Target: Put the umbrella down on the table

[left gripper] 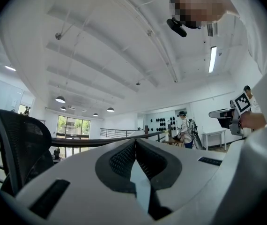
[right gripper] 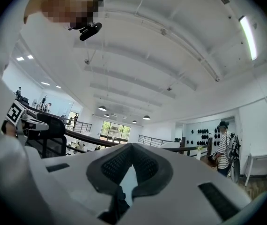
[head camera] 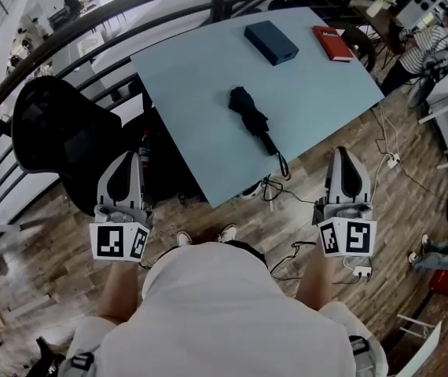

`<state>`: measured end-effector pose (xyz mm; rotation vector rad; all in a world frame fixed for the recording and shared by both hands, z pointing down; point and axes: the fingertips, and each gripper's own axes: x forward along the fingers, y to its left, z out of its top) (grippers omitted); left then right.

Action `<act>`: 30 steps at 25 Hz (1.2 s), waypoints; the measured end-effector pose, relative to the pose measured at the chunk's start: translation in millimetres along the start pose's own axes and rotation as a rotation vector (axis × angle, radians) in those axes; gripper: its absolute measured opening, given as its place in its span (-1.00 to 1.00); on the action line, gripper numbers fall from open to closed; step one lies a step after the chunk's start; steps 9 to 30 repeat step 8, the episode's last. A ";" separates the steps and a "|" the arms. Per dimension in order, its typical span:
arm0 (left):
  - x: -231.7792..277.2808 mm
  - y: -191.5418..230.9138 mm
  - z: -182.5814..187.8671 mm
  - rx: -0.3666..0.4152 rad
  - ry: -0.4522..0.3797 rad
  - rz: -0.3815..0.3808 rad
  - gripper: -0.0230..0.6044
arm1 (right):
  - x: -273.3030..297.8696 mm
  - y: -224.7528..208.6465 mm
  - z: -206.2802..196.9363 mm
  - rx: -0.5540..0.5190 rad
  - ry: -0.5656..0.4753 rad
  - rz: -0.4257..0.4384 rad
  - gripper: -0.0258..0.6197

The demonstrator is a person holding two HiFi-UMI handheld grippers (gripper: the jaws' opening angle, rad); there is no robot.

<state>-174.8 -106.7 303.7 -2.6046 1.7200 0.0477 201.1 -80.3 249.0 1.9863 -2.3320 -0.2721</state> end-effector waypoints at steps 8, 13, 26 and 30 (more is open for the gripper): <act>5.3 -1.5 2.3 -0.002 -0.003 -0.010 -0.85 | 0.3 0.2 1.0 -0.007 0.006 -0.001 -0.85; 5.3 -1.5 2.3 -0.002 -0.003 -0.010 -0.85 | 0.3 0.2 1.0 -0.007 0.006 -0.001 -0.85; 5.3 -1.5 2.3 -0.002 -0.003 -0.010 -0.85 | 0.3 0.2 1.0 -0.007 0.006 -0.001 -0.85; 5.3 -1.5 2.3 -0.002 -0.003 -0.010 -0.85 | 0.3 0.2 1.0 -0.007 0.006 -0.001 -0.85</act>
